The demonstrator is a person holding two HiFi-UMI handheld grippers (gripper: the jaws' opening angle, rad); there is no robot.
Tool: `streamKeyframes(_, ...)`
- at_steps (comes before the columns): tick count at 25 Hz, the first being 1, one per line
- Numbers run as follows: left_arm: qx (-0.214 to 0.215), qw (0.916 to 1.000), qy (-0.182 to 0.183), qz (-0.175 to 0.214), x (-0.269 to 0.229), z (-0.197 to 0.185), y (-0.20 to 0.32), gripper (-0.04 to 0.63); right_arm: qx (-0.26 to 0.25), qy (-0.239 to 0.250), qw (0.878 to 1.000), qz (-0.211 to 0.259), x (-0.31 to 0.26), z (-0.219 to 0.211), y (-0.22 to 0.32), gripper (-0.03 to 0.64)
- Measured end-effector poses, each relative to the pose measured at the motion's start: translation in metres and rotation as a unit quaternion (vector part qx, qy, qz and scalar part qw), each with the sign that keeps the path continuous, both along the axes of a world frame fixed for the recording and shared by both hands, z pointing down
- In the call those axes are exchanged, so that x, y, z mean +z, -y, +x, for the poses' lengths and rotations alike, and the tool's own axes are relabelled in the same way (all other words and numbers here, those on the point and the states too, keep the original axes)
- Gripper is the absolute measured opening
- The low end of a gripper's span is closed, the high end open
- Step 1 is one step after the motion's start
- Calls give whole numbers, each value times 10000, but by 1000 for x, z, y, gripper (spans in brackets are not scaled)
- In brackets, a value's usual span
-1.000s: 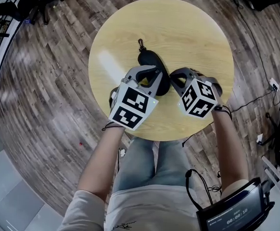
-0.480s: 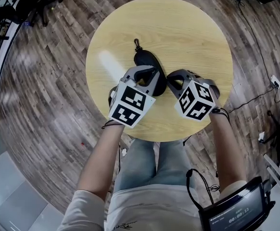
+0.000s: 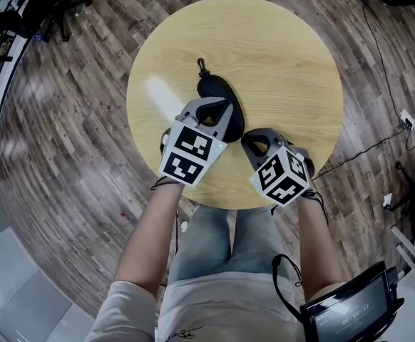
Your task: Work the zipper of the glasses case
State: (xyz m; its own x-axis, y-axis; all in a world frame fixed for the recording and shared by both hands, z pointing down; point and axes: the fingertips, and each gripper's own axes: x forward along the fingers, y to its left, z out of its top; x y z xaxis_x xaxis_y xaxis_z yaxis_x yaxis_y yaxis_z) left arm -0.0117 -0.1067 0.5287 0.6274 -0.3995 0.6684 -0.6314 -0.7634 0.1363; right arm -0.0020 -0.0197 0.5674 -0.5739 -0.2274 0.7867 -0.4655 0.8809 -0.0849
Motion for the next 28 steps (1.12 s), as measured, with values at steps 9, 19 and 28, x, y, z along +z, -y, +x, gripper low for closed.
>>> streamKeyframes(9, -99, 9999, -89, -88, -1, -1, -3, 18, 32, 5, 10000, -7, 2, -4, -12, 2)
streamKeyframes(19, 68, 9995, -63, -315, 1, 21, -25, 20, -457, -566, 9965, 413, 5, 78, 38, 2)
streamKeyframes(28, 18, 9995, 88, -301, 2, 26, -17, 18, -373, -549, 9969, 412, 2, 84, 45, 2)
